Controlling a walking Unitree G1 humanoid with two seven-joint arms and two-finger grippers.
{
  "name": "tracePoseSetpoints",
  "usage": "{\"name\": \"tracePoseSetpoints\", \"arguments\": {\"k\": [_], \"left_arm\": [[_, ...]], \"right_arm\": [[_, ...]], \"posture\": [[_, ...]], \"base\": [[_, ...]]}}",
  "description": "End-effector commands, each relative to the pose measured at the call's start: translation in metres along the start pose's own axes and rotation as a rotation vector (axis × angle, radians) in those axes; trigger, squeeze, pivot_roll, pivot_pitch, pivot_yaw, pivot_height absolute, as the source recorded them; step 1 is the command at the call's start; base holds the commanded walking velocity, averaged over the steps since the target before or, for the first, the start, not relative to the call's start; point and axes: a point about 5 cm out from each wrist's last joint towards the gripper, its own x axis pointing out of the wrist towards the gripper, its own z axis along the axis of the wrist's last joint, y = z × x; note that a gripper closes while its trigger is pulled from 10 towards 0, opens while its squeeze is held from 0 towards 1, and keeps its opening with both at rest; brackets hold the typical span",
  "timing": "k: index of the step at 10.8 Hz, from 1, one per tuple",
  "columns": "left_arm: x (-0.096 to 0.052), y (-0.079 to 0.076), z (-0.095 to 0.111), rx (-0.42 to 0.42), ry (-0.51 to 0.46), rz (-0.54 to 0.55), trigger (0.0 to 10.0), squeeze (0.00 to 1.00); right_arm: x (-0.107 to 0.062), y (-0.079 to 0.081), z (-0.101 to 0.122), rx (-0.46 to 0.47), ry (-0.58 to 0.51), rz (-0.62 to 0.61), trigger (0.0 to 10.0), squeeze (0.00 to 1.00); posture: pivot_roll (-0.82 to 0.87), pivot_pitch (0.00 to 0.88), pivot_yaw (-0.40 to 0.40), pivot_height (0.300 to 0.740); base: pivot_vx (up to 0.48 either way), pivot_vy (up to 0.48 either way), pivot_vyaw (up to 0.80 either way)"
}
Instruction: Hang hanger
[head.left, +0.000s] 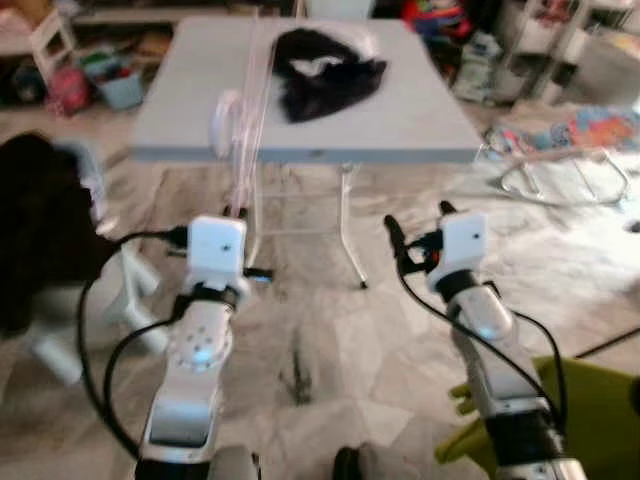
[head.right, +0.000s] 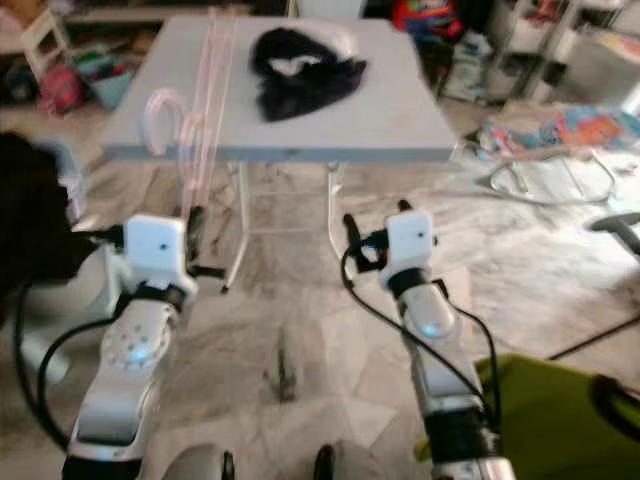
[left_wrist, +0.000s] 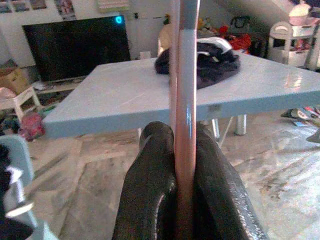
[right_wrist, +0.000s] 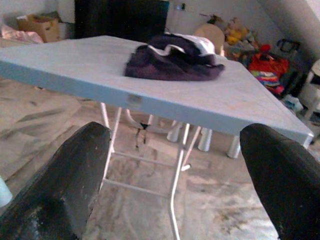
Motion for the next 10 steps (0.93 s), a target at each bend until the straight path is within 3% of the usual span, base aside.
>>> {"name": "tracePoseSetpoints", "arguments": {"k": [1, 9, 10], "left_arm": [[0.0, 0.004, 0.001, 0.004, 0.005, -0.002, 10.0, 0.0], [-0.002, 0.001, -0.009, -0.014, 0.055, -0.024, 10.0, 0.0], [-0.003, 0.001, -0.013, -0.015, 0.077, -0.027, 10.0, 0.0]], "right_arm": [[0.002, 0.004, 0.001, 0.004, -0.001, 0.013, 10.0, 0.0], [-0.001, 0.006, -0.004, -0.013, 0.016, 0.041, 10.0, 0.0], [-0.002, 0.006, -0.006, -0.013, 0.027, 0.047, 10.0, 0.0]], "posture": [[0.01, 0.094, -0.058, 0.74], [0.0, 0.092, -0.061, 0.74], [0.01, 0.094, -0.065, 0.74]], "base": [[0.0, 0.48, 0.0], [0.0, 0.48, 0.0], [0.0, 0.0, 0.0]]}}
